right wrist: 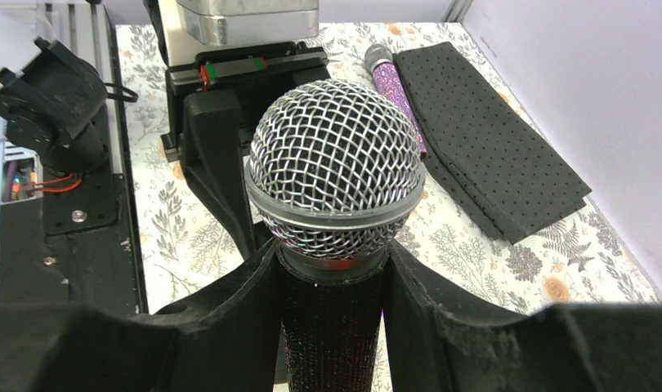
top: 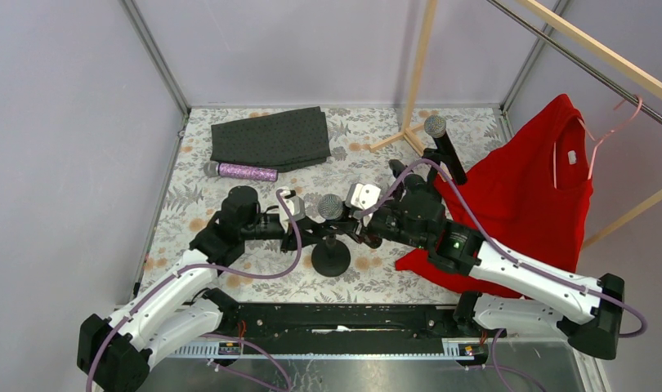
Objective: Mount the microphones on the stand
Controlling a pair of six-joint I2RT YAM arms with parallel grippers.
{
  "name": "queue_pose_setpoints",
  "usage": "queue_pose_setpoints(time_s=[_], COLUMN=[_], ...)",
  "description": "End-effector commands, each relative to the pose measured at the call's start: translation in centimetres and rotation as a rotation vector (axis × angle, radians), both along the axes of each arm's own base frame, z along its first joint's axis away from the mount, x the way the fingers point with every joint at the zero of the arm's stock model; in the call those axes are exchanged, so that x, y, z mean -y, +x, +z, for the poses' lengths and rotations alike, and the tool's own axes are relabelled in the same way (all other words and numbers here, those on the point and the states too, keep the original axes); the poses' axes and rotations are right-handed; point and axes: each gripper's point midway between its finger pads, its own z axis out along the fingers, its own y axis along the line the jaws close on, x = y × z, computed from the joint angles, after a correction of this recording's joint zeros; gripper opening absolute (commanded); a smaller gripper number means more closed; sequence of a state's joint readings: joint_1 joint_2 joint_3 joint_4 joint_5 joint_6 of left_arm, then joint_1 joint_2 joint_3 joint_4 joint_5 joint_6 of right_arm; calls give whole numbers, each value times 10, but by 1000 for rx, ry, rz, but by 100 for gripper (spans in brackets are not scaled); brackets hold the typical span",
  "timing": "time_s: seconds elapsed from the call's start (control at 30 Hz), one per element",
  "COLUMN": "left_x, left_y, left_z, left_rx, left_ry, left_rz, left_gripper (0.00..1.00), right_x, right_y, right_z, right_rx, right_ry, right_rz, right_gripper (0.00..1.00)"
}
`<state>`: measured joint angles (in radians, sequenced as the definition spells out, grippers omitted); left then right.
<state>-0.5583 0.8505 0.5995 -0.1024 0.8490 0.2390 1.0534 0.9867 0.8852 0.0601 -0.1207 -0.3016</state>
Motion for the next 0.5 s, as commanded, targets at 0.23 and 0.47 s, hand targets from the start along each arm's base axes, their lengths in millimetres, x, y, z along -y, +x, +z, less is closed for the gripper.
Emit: queue_pose_setpoints(time_s=[0.23, 0.47], left_x=[6, 7], left_y=[-2, -2], left_z=[20, 20], left_rx=[75, 77], left_ry=[-52, -53], left_rz=[-51, -55], left_gripper=[0, 0], right_x=[-26, -37], right_y=[14, 5], right_z=[33, 25], right_rx=[118, 111], right_ry=[39, 71], right_rz=[45, 123], right_gripper=[0, 0])
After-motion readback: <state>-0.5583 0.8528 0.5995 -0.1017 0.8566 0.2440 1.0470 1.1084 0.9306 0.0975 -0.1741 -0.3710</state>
